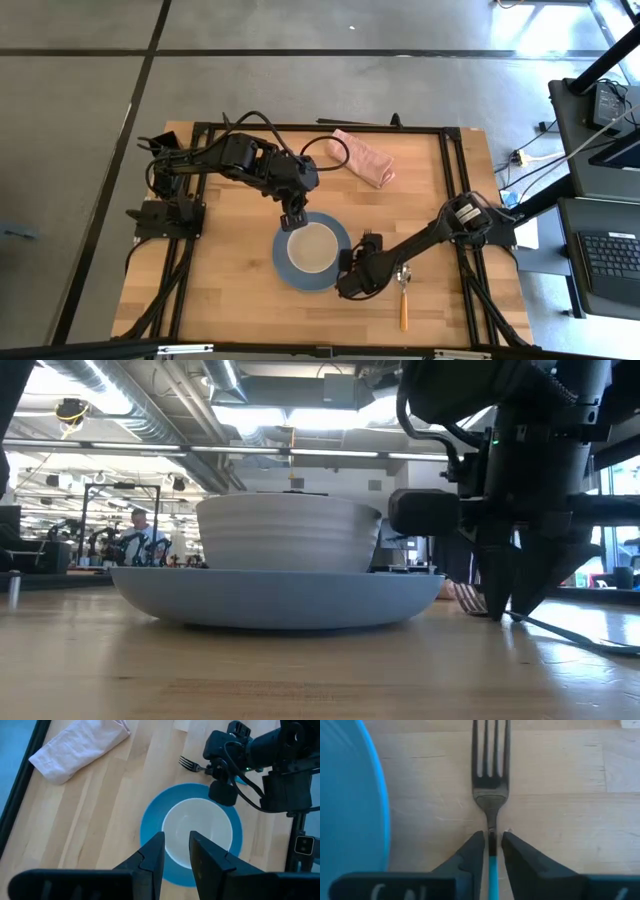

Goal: Set table place
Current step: Put the blue fork to the right of the blue plate, then put the orange spoon into the white bowl

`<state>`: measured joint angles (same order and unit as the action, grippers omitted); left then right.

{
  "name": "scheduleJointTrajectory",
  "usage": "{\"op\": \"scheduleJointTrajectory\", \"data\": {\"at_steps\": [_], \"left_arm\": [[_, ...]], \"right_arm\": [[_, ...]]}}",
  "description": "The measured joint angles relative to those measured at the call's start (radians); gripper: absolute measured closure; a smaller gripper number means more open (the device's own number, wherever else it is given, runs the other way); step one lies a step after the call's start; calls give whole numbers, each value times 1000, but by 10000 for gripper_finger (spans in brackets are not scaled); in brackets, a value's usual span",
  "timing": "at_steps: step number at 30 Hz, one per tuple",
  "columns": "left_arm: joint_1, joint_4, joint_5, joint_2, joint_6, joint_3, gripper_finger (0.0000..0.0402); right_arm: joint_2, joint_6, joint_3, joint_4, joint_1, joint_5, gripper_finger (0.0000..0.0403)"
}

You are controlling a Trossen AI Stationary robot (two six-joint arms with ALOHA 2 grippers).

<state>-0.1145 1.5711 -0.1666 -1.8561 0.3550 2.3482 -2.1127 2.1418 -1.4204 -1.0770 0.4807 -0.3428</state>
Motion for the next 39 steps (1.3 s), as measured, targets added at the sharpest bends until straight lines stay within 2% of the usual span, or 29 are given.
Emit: {"op": "scheduleJointTrajectory", "data": {"at_steps": [6,13,17,22,25,28,34,39], "left_arm": [[0,0,0,0,1,0,319],[0,0,1,0,9,0,319],[0,0,1,6,34,0,319],[0,0,1,6,65,0,319],[-8,0,0,6,112,0,319],[-20,0,-5,6,115,0,319],[-37,0,-49,6,115,0,319],[-38,0,-56,6,116,0,319]], "right_arm": [[51,-16,2,-30,-2,33,307],[207,-80,-4,-29,-2,36,302],[315,-211,-38,-59,-1,126,302],[433,-311,-55,-87,16,312,302],[468,-257,-57,-106,54,427,302],[472,-165,-56,-179,106,479,302],[473,39,19,-156,222,501,302],[471,78,97,-4,257,502,302]]}}
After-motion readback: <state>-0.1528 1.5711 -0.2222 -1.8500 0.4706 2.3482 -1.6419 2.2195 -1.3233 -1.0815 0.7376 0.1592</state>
